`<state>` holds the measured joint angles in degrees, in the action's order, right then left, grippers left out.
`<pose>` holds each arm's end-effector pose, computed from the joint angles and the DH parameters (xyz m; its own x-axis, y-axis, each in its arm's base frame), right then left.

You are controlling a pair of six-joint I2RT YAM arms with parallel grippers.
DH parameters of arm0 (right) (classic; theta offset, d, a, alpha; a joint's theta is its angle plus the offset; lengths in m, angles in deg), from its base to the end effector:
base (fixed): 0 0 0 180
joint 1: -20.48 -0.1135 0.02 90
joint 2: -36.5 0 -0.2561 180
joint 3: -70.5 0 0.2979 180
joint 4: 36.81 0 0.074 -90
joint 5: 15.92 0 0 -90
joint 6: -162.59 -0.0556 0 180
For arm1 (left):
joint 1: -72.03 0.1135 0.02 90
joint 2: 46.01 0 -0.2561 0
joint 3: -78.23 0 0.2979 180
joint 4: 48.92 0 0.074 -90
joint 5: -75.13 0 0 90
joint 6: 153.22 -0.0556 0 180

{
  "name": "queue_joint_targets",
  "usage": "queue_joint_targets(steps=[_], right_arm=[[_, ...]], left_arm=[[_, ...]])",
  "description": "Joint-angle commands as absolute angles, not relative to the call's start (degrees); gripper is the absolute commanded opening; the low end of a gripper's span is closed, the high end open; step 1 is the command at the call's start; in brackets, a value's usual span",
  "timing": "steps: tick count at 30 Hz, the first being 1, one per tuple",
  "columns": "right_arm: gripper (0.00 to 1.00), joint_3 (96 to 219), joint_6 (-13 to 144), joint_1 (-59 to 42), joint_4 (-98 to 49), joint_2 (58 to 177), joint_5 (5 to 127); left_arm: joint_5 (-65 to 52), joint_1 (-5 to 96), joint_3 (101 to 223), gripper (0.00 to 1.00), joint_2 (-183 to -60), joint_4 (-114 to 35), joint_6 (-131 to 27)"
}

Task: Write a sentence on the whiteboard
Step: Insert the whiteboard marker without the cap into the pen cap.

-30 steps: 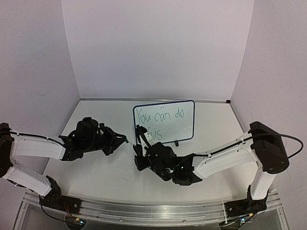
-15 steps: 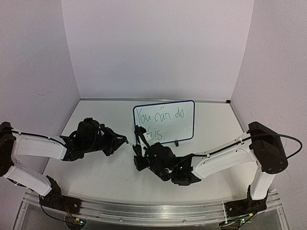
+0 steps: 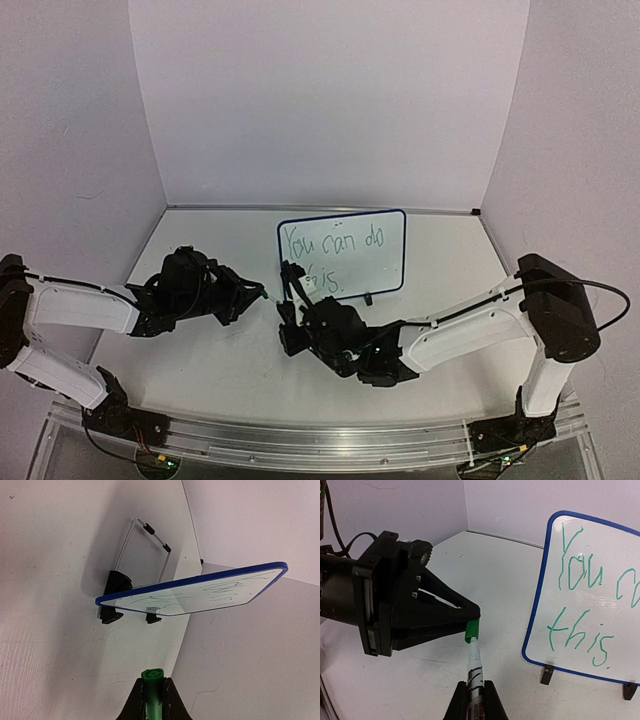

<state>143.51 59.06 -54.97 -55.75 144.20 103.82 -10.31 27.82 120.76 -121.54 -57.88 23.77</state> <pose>0.1424 0.4388 0.1547 -0.2349 -0.0963 -0.9672 -0.6845 0.7229 0.0943 0.2292 -0.2291 0.1465 -0.7614 -0.6481 -0.0156 -0.2524 0.3185 -0.9137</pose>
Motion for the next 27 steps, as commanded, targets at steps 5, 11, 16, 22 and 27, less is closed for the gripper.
queue_joint_targets(steps=[5, 11, 16, 22, 27], right_arm=[[0.00, 144.5, 59.3, -54.8, -57.3, 144.5, 104.2], [0.00, 144.4, 59.3, -54.8, -57.5, 144.4, 104.1], [0.00, 143.9, 59.3, -54.8, -57.9, 144.0, 104.1], [0.00, 143.6, 59.1, -54.9, -58.1, 143.9, 104.0], [0.00, 143.0, 59.2, -54.9, -58.3, 143.3, 104.4]], left_arm=[[-10.8, 27.4, 120.1, 0.00, -121.2, -61.8, 25.4], [-11.3, 27.4, 119.7, 0.00, -120.9, -61.7, 25.8], [-11.6, 27.4, 119.4, 0.00, -121.4, -62.4, 26.1], [-12.1, 27.5, 119.2, 0.00, -121.4, -63.0, 26.4], [-12.8, 27.5, 118.9, 0.00, -121.3, -62.9, 26.8]])
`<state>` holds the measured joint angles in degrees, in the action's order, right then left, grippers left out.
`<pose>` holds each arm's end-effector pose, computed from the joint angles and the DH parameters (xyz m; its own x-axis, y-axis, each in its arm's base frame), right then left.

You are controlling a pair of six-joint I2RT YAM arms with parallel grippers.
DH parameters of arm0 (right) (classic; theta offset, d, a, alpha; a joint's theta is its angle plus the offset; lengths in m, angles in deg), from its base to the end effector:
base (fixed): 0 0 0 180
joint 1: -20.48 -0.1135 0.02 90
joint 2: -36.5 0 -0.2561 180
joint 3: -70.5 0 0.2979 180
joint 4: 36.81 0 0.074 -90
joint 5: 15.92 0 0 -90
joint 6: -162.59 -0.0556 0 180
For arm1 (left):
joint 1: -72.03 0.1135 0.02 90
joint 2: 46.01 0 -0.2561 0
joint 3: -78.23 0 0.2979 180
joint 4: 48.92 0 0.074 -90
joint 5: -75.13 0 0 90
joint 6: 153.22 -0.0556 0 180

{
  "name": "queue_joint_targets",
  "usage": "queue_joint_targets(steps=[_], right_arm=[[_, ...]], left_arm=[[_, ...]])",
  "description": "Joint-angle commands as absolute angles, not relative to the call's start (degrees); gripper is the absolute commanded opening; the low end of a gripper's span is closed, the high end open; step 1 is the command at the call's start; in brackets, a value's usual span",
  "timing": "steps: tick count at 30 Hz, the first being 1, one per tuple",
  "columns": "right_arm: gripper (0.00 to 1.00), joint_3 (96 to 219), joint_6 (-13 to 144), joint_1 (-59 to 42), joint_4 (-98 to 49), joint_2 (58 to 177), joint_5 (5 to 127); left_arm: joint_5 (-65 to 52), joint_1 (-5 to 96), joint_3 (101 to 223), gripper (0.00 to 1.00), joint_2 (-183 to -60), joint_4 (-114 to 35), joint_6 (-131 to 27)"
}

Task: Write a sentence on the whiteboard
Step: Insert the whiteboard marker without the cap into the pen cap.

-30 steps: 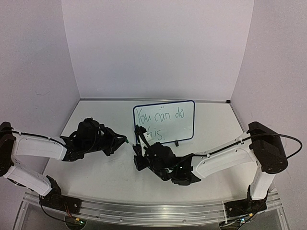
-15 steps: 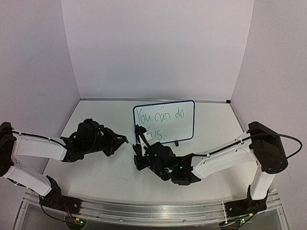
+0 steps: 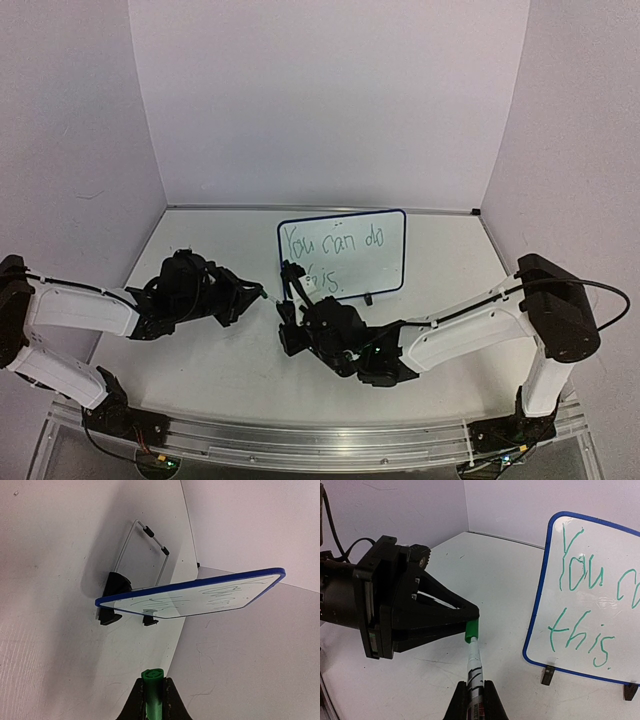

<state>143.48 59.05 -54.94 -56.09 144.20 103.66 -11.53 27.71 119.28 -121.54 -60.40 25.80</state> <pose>0.1425 0.4389 0.1552 -0.2342 -0.0914 -0.9679 -0.6861 0.7209 0.0979 0.2272 -0.2264 0.1422 -0.7405 -0.6720 0.0070 -0.2669 0.2845 -0.9208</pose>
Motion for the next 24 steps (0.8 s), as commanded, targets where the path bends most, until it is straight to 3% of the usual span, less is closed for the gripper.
queue_joint_targets(steps=[1, 24], right_arm=[[0.00, 142.9, 59.2, -55.0, -58.4, 143.3, 104.4], [0.00, 144.2, 59.5, -55.0, -58.6, 145.1, 104.2]], left_arm=[[-12.9, 27.5, 118.9, 0.00, -121.3, -63.0, 26.8], [-12.4, 27.5, 119.0, 0.00, -120.8, -63.0, 26.9]])
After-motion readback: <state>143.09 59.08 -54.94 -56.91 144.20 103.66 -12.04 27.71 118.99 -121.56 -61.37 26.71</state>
